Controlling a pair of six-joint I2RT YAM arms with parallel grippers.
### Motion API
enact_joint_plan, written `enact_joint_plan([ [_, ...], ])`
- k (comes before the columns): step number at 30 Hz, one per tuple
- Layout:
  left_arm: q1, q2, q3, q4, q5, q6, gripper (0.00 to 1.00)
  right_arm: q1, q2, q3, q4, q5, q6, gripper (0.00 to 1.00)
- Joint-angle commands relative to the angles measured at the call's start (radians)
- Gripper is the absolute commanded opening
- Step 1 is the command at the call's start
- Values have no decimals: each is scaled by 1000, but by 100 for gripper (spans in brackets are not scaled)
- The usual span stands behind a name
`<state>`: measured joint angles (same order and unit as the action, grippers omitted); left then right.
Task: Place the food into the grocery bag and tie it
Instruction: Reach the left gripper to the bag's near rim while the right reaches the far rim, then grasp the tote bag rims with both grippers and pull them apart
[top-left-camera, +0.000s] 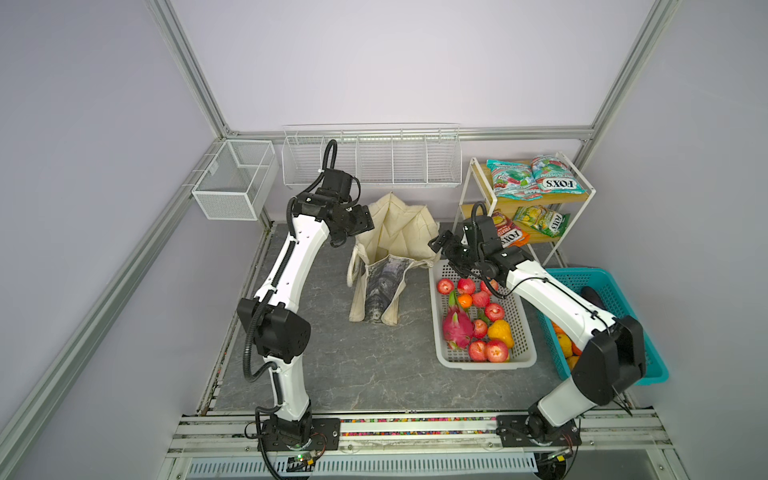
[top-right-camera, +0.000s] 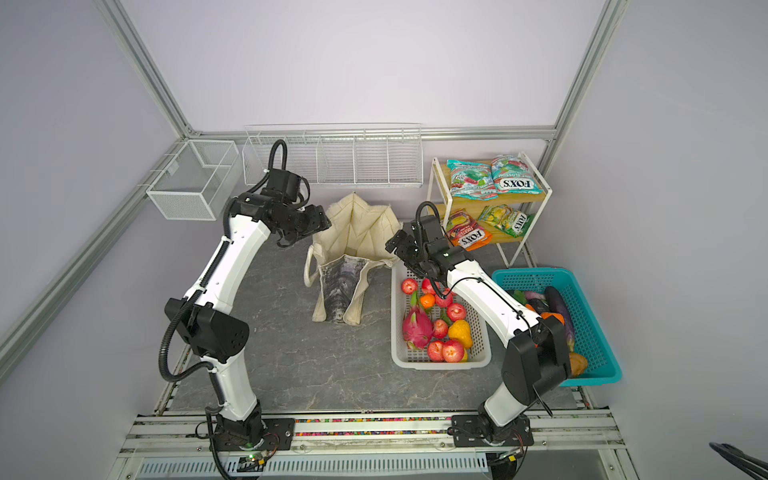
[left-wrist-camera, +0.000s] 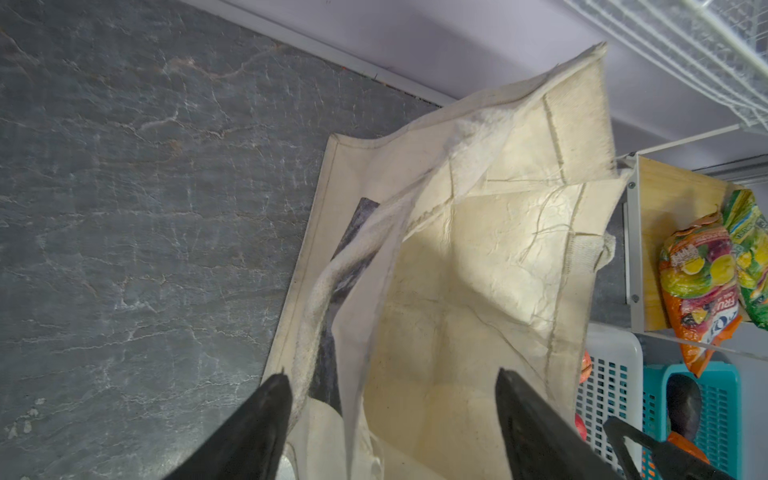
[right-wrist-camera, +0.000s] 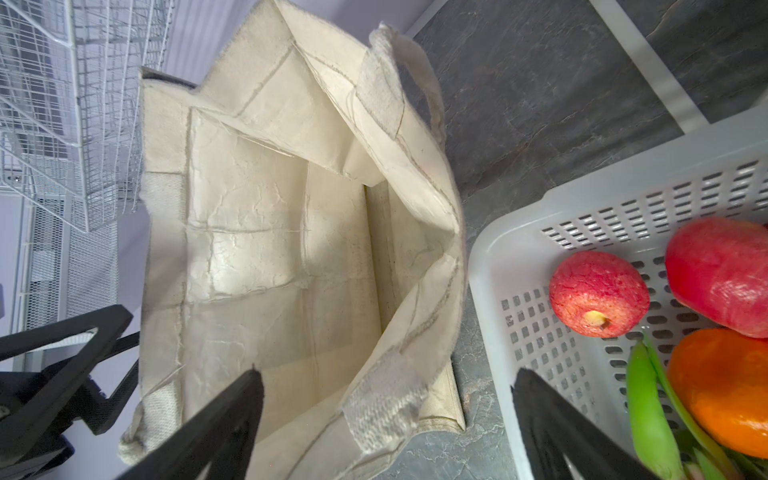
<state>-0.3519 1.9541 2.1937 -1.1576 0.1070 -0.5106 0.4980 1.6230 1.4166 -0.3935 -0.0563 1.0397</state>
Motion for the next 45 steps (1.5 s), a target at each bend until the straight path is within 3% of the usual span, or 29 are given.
enact_joint_plan([
  [1, -4, 50, 50, -58, 38, 4, 73, -14, 52, 40, -19, -34, 13, 96],
  [7, -5, 99, 88, -67, 48, 6, 62, -40, 142, 93, -39, -74, 12, 96],
  [14, -5, 110, 90, -92, 19, -2, 30, -49, 259, 169, -62, -147, -4, 92],
  [16, -4, 104, 89, -100, 3, -2, 19, -49, 288, 191, -58, -171, -7, 86],
  [19, -4, 90, 90, -109, -22, -5, 2, -45, 325, 239, -56, -201, -28, 66],
  [20, -4, 83, 88, -111, -29, -6, 0, -42, 334, 256, -60, -206, -38, 56],
  [23, -4, 56, 85, -116, -48, -16, 0, -29, 349, 317, -84, -219, -79, 26],
  [26, -4, 21, 90, -132, -75, -36, 0, -1, 354, 430, -178, -207, -161, 9],
  [30, -4, -55, 54, -150, -128, -77, 0, 49, 349, 612, -363, -157, -271, 7],
  [35, -4, -209, -80, -129, -193, -134, 0, 102, 320, 743, -554, -83, -323, 7],
  [45, -5, -453, -385, -155, -131, -215, 0, 185, 258, 767, -837, -5, -406, 8],
])
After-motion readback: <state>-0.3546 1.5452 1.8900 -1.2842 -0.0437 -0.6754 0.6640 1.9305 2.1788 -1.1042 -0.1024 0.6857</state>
